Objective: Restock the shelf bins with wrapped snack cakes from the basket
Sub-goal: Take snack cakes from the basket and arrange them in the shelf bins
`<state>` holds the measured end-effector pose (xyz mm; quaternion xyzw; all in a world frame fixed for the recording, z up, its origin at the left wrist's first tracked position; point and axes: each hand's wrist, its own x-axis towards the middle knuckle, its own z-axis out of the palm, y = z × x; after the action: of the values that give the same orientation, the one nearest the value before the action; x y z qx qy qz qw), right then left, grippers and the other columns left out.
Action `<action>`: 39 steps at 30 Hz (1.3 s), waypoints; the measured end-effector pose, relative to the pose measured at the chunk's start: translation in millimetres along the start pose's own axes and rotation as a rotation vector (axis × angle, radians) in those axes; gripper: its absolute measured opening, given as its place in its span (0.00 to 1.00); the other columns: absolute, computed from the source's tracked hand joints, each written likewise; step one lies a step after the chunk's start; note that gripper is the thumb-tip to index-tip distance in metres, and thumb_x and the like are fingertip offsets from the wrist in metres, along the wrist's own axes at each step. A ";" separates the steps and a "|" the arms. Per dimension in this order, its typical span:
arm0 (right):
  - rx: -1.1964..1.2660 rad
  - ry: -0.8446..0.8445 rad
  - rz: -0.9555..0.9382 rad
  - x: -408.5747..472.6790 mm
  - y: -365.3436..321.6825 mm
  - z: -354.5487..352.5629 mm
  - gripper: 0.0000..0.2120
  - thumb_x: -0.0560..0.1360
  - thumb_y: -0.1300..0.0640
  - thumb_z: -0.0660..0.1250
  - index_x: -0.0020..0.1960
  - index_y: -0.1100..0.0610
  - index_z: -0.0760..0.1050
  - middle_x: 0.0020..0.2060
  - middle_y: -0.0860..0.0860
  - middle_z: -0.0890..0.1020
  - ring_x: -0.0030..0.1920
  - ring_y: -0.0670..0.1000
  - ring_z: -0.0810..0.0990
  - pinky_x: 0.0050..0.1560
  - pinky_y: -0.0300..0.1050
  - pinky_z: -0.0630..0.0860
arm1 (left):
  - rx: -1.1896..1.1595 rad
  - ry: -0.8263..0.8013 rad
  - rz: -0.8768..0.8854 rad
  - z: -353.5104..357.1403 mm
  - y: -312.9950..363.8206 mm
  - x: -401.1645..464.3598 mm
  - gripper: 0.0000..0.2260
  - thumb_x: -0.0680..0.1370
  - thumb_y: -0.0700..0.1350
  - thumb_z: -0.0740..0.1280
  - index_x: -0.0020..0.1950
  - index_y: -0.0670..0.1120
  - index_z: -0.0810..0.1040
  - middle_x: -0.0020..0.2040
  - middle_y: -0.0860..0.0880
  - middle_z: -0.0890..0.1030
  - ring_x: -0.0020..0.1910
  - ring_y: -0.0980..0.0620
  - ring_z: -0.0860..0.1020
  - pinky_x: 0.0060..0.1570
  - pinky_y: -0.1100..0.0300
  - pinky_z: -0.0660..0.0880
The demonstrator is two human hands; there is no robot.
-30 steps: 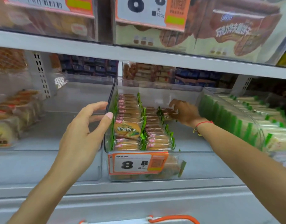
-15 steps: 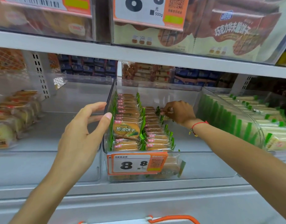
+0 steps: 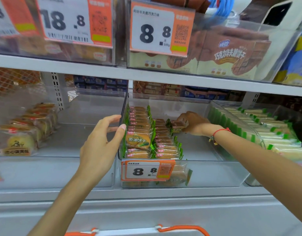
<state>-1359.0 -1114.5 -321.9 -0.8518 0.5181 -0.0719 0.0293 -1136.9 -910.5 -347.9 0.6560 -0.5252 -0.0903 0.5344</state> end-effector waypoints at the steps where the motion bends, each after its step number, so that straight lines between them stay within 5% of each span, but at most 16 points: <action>1: 0.009 0.001 -0.031 -9.5 -3.4 -6.4 0.11 0.75 0.52 0.68 0.58 0.51 0.77 0.58 0.52 0.77 0.56 0.55 0.76 0.52 0.43 0.72 | 0.004 -0.003 -0.005 -0.1 1.1 -1.0 0.13 0.79 0.56 0.60 0.64 0.60 0.71 0.55 0.64 0.75 0.58 0.60 0.74 0.53 0.55 0.68; 5: 0.116 0.073 -0.111 -61.7 -18.3 -22.1 0.13 0.74 0.54 0.70 0.58 0.52 0.79 0.53 0.49 0.80 0.45 0.46 0.75 0.44 0.38 0.71 | 0.017 0.011 -0.005 -0.2 6.9 -5.3 0.15 0.80 0.55 0.59 0.66 0.57 0.71 0.56 0.65 0.73 0.57 0.61 0.73 0.52 0.58 0.65; 9: 0.250 0.167 -0.178 -124.7 -35.1 -24.0 0.08 0.73 0.57 0.72 0.51 0.50 0.80 0.42 0.48 0.81 0.41 0.47 0.77 0.48 0.47 0.76 | -0.030 0.094 0.091 -5.3 13.6 -22.8 0.13 0.79 0.50 0.64 0.64 0.54 0.73 0.58 0.58 0.76 0.52 0.58 0.76 0.53 0.56 0.73; 14: 0.383 0.258 -0.240 -192.6 -62.0 -8.4 0.12 0.72 0.57 0.72 0.40 0.41 0.74 0.33 0.44 0.78 0.35 0.44 0.76 0.37 0.38 0.72 | 0.080 0.156 0.307 -16.4 21.3 -82.7 0.06 0.77 0.49 0.67 0.53 0.55 0.76 0.48 0.61 0.76 0.47 0.57 0.75 0.43 0.59 0.73; 18: 0.208 -0.033 -0.228 -218.6 -72.4 37.8 0.06 0.73 0.54 0.70 0.49 0.45 0.77 0.35 0.39 0.76 0.38 0.44 0.75 0.42 0.42 0.73 | 0.229 -0.103 0.253 -14.6 4.3 -134.0 0.06 0.76 0.50 0.68 0.52 0.57 0.77 0.43 0.66 0.74 0.42 0.64 0.73 0.40 0.65 0.68; 23: -0.023 -0.477 -0.180 -240.5 -75.9 118.8 0.13 0.77 0.53 0.65 0.60 0.50 0.76 0.59 0.49 0.79 0.58 0.53 0.76 0.54 0.45 0.71 | 0.510 -0.537 0.099 -2.8 -45.4 -185.2 0.12 0.79 0.52 0.63 0.62 0.58 0.73 0.60 0.60 0.76 0.62 0.56 0.73 0.55 0.59 0.70; 26: -0.035 -0.661 -0.132 -257.2 -75.3 172.0 0.15 0.78 0.55 0.62 0.64 0.51 0.74 0.64 0.52 0.76 0.63 0.55 0.74 0.56 0.44 0.70 | 0.617 -0.744 0.057 5.6 -81.3 -213.8 0.15 0.79 0.50 0.61 0.65 0.58 0.73 0.64 0.56 0.75 0.64 0.53 0.73 0.56 0.57 0.72; 32: -0.010 -0.719 0.017 -300.6 -62.8 255.0 0.38 0.77 0.52 0.65 0.79 0.53 0.46 0.78 0.52 0.48 0.74 0.60 0.58 0.68 0.56 0.68 | 0.770 -1.128 0.060 9.5 -137.6 -259.4 0.22 0.81 0.54 0.57 0.76 0.56 0.60 0.77 0.54 0.57 0.76 0.52 0.54 0.73 0.53 0.51; 36: -0.029 -0.709 0.121 -315.5 -54.5 267.9 0.33 0.79 0.47 0.62 0.77 0.55 0.50 0.65 0.59 0.73 0.63 0.60 0.74 0.59 0.52 0.72 | 0.753 -1.055 0.073 5.9 -148.7 -271.2 0.21 0.81 0.56 0.57 0.75 0.58 0.61 0.76 0.57 0.56 0.76 0.54 0.51 0.74 0.53 0.47; 39: -0.094 -0.681 0.111 -314.9 -53.8 262.2 0.19 0.80 0.55 0.61 0.70 0.56 0.66 0.59 0.57 0.78 0.59 0.59 0.77 0.56 0.49 0.74 | 0.742 -1.024 0.046 8.6 -149.8 -272.2 0.21 0.81 0.57 0.58 0.74 0.58 0.63 0.75 0.57 0.58 0.75 0.54 0.52 0.73 0.54 0.49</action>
<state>-1414.2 -816.9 -603.2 -0.7979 0.5267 0.2422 0.1651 -1171.5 -720.2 -591.2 0.6599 -0.7246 -0.1932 -0.0457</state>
